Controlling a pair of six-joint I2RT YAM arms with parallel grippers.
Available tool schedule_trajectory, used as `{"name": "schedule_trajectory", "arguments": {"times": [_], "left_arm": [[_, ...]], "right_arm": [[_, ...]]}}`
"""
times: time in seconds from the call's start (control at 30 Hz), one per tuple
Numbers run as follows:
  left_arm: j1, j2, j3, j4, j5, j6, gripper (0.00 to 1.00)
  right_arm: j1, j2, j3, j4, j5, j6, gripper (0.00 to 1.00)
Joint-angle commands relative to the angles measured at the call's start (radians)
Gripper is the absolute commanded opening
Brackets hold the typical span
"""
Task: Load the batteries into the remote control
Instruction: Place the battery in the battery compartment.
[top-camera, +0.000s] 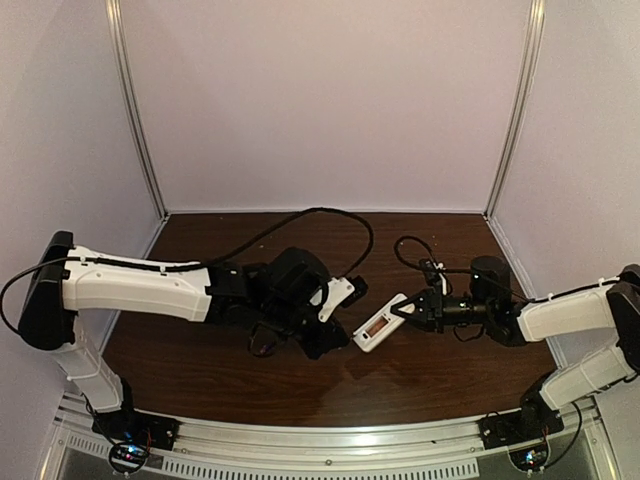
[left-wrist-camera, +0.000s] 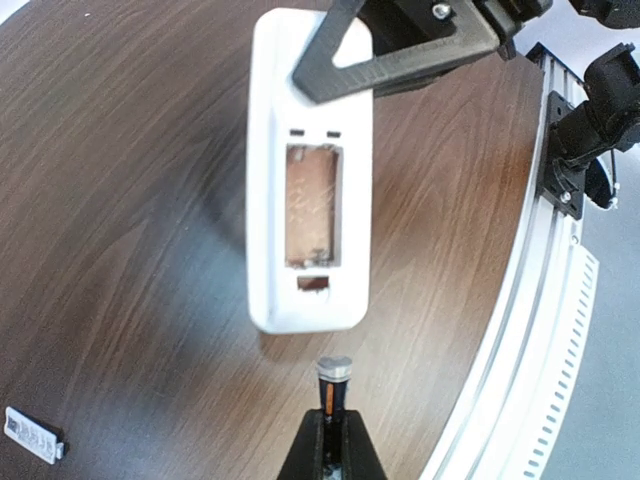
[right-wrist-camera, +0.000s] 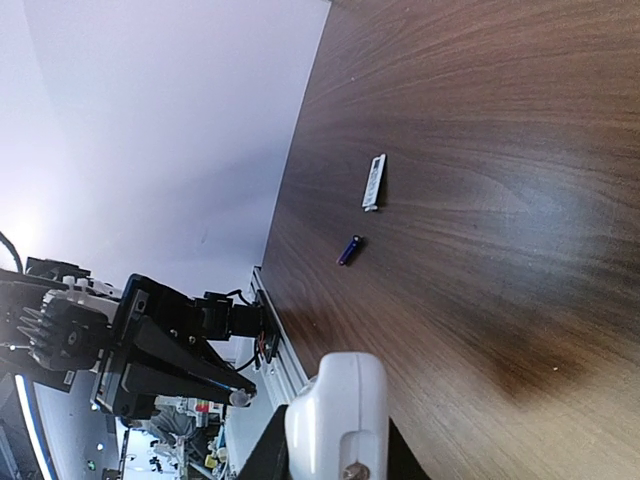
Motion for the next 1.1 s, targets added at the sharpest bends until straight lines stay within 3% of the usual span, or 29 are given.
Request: {"name": "schedule_trajectory", "arguments": {"times": [0.0, 0.43, 1.07], "left_arm": [[-0.004, 0.034, 0.063, 0.017, 0.080, 0.020, 0.00], [-0.004, 0.115, 0.145, -0.062, 0.019, -0.027, 0.00], [0.008, 0.217, 0.238, -0.207, -0.073, -0.042, 0.00]], "right_arm": [[0.044, 0.033, -0.023, 0.129, 0.035, 0.062, 0.00], [0.119, 0.130, -0.050, 0.349, 0.052, 0.184, 0.00], [0.161, 0.149, -0.038, 0.340, 0.084, 0.190, 0.00]]}}
